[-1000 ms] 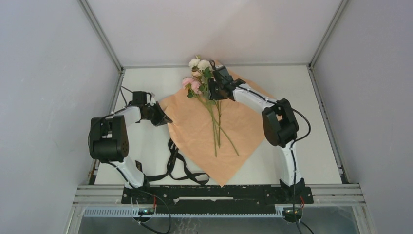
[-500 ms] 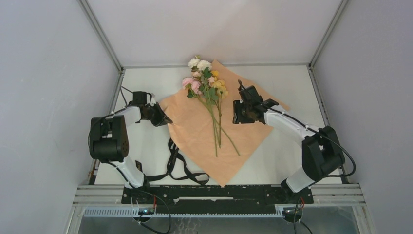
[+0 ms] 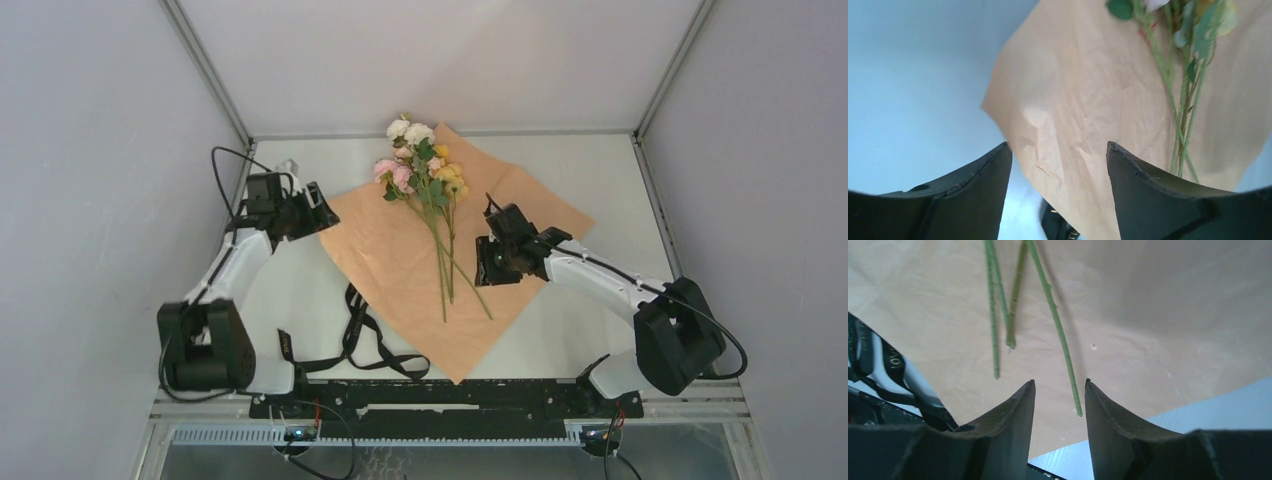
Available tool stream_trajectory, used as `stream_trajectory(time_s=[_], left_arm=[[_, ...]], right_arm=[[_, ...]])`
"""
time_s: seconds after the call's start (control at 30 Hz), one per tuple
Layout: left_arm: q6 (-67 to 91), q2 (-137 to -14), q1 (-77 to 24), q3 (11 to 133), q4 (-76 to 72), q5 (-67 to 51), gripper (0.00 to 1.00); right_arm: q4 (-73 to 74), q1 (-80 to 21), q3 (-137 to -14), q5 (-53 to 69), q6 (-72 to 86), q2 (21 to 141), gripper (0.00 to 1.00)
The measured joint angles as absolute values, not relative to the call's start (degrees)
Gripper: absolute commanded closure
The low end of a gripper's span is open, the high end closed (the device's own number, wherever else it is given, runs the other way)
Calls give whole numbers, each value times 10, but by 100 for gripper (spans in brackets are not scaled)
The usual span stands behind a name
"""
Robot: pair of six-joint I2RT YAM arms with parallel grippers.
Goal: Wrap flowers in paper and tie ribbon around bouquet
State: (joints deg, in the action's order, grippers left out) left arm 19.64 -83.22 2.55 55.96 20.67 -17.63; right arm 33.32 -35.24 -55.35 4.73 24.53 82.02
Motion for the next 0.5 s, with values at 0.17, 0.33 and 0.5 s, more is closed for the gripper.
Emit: stream_trajectory(time_s=[0.17,0.33,0.5], left_arm=[[77,-699,-38,561,208,-123,26],[-49,-646,-175,570,273,-183,28],[-198,-655,-319,571,386,-196,21]], right_arm=[[309,-334,-520,57,257,848,55],[245,-327,-519,82,266,920,61],[201,-340,-519,111,284,957,63]])
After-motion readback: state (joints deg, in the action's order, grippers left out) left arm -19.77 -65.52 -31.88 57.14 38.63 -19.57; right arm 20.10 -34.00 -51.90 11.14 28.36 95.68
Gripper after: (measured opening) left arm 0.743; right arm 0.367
